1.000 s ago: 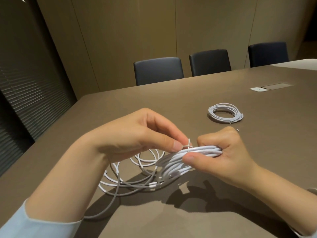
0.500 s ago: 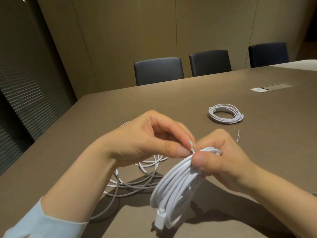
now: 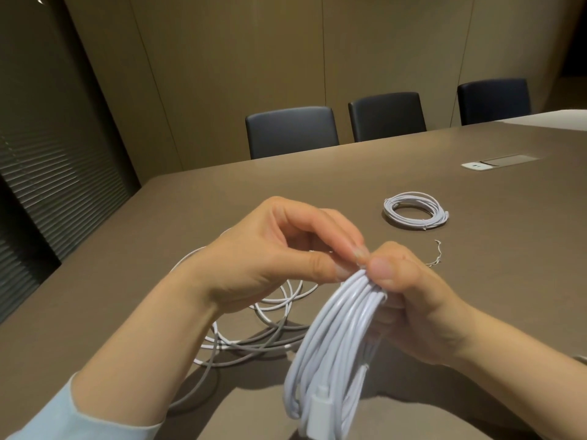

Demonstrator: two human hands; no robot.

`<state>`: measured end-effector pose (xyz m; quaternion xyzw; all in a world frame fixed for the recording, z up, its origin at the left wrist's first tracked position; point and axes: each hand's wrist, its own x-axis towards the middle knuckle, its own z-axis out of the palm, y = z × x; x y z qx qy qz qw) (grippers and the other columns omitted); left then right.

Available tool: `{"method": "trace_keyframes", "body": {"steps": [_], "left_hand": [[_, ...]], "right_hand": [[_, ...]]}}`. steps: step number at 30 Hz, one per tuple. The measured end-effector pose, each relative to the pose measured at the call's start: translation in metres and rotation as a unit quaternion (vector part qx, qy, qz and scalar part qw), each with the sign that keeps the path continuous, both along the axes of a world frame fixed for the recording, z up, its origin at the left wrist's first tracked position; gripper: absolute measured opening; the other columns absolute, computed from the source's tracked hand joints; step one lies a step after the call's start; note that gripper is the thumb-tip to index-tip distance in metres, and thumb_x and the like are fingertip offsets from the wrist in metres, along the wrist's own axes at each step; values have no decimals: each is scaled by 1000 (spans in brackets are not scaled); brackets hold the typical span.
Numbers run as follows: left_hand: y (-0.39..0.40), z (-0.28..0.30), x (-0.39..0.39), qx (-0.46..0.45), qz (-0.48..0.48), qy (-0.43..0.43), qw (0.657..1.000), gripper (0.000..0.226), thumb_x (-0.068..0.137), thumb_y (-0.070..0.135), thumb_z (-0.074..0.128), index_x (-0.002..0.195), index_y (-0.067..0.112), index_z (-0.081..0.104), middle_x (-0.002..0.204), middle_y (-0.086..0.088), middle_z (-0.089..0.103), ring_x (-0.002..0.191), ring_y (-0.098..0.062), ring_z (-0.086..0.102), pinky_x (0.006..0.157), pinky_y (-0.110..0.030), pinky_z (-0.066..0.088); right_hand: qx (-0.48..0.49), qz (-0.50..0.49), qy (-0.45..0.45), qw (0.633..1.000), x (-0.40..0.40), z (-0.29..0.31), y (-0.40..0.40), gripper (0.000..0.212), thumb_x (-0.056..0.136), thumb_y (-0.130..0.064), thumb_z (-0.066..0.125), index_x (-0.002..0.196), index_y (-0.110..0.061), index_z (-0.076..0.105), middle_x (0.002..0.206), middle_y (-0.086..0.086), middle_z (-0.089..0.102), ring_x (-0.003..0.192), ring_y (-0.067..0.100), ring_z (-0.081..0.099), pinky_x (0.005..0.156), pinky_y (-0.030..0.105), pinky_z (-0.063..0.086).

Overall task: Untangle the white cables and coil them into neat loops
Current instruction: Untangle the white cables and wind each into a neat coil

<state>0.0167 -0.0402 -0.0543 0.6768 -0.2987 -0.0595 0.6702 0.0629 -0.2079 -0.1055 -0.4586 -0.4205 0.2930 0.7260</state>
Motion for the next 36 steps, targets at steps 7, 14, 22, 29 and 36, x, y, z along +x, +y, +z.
{"method": "trace_keyframes", "body": {"steps": [7,14,22,29,36], "left_hand": [[-6,3,-1,53,106,-71,990,25,76,-10,71,59,8,72,85,-7,68,76,-18,65,75,-26,51],[9,14,-4,78,225,-67,969,19,74,3,76,88,15,79,87,-8,75,85,-19,71,75,-23,54],[3,4,0,118,193,34,974,17,73,18,71,86,13,80,86,-8,75,82,-14,68,75,-20,51],[6,-1,2,56,121,64,989,16,65,20,79,81,19,81,82,-2,73,82,-15,66,76,-23,50],[1,2,0,109,134,-11,985,20,70,5,82,84,19,81,83,-2,72,82,-17,66,75,-24,51]], "right_hand": [[-6,-100,-51,994,5,-3,2,46,62,-40,76,35,-22,43,41,-10,24,39,10,20,44,20,28],[-3,-342,-245,907,21,-9,-5,44,70,-42,70,42,-23,41,45,-12,30,44,0,27,45,14,23],[28,-390,-389,834,32,-15,-8,65,83,-53,64,43,-10,36,46,-2,26,46,2,22,44,18,18],[44,-382,-404,830,32,-15,-8,67,85,-52,63,43,-5,41,45,0,31,46,2,24,45,16,20],[43,-399,-406,821,31,-15,-10,73,86,-52,62,43,3,42,43,7,32,43,12,27,43,23,21]]}}
